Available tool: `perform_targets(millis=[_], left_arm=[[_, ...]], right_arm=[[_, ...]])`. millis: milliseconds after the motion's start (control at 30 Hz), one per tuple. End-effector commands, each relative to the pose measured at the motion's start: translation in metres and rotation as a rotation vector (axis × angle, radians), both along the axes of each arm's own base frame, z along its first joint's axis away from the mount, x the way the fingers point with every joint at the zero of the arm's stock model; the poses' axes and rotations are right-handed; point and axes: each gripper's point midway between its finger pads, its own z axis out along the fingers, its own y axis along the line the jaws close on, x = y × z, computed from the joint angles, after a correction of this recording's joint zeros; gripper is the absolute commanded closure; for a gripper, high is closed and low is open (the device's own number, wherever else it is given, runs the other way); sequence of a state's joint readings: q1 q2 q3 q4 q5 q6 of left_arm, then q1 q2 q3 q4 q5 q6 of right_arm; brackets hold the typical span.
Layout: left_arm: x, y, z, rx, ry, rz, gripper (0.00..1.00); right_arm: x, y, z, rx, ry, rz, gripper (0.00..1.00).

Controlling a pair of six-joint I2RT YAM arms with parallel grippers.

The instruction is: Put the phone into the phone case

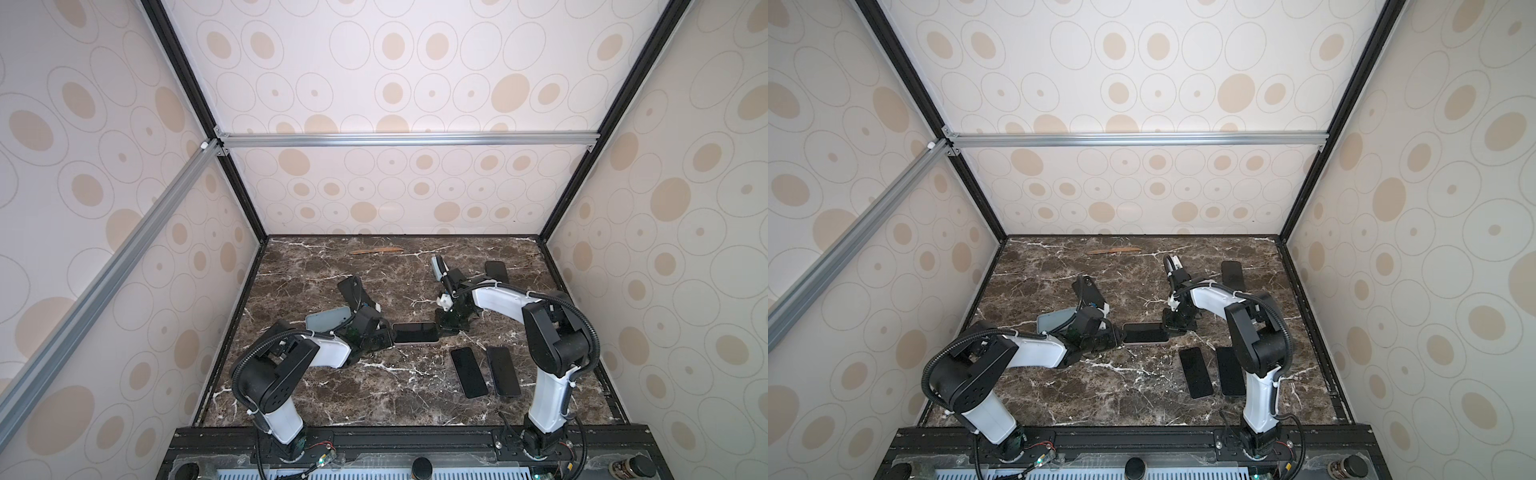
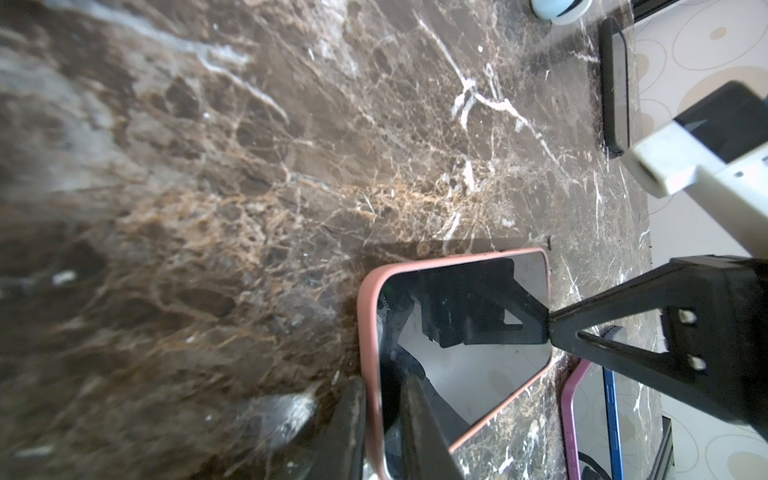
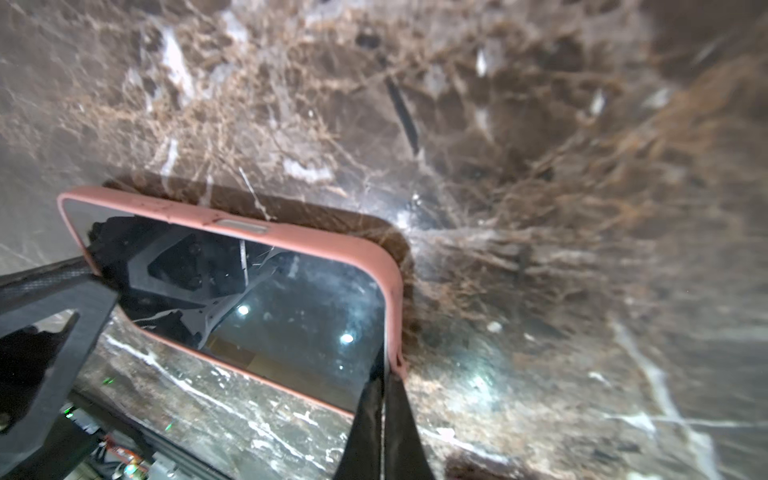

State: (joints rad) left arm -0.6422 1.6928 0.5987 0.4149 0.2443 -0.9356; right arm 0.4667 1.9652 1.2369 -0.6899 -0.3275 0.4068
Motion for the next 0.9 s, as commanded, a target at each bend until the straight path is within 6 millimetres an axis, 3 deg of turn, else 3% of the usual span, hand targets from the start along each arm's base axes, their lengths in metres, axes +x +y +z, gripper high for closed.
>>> perform_targets(millis=[0,167,333,567,733,867], left_arm=[[-0.063,0.022,-0.064,0.138,0.282,-0.055,0.83],[-0.060,0.023,-0.060,0.144,0.271,-0.051,0.83],[-0.046,0.019,-0.043,0.157,0.217,-0.050,0.83],[-0.007,0.023,-0.003,0.179,0.091,-0.022,0.81],[0.021,0.034,0.026,0.148,0.024,0.011,0.79],[0.049,0.045,0.069,0.150,-0.096,0.003,0.76]], right_arm=[[-0.148,-0.060,-0.183,-0.397,0.366,0.218,0.96],[-0.137,-0.054,-0.161,-0.381,0.322,0.219,0.96],[-0.108,-0.032,-0.108,-0.318,0.216,0.211,0.96],[-0.058,0.000,-0.013,-0.226,0.017,0.231,0.87],[-0.035,0.016,0.036,-0.179,-0.074,0.296,0.77],[-0.015,0.030,0.068,-0.153,-0.146,0.402,0.66]])
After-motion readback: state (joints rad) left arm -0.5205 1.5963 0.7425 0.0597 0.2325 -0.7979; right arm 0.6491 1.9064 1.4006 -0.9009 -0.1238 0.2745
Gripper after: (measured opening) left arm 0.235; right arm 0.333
